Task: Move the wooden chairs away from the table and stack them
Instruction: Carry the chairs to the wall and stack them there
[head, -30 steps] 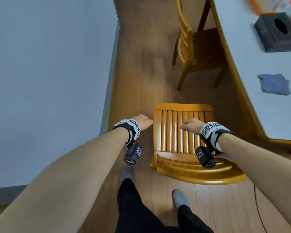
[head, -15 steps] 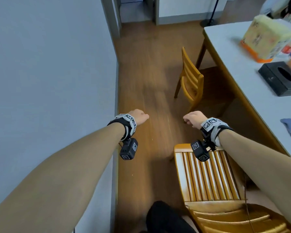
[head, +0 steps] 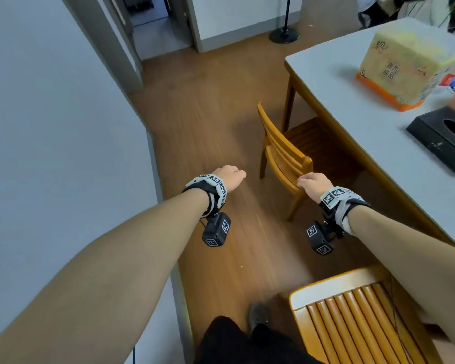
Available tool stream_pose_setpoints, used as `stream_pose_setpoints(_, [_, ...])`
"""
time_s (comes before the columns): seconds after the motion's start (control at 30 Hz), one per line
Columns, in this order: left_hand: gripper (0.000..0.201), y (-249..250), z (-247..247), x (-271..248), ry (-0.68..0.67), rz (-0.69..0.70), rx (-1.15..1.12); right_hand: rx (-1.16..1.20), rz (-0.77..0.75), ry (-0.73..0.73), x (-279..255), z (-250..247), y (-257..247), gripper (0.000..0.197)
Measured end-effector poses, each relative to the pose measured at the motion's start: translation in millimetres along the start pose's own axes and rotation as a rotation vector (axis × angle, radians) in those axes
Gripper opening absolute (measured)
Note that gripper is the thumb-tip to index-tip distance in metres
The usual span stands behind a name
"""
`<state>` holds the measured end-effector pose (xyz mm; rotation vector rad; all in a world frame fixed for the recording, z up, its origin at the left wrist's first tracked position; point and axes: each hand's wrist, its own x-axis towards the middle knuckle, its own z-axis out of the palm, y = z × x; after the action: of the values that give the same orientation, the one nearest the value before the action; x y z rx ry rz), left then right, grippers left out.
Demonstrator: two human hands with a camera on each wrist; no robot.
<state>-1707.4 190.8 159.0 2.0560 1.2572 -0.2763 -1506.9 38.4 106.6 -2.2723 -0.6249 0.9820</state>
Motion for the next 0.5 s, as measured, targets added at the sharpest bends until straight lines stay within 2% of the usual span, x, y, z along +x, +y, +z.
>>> stream_pose_setpoints(0.27, [0.028,74.1,-49.4,193.3,-0.114,0.165,0.154,0.048,0.118,0.111,142.1,-31.0,-43.9,0.034])
stream_pose_setpoints(0.5, [0.047,126.5,-35.9,384.4,-0.277,0.371,0.419,0.111,0.318,0.134,265.1,-12.1,-40.5,0.037])
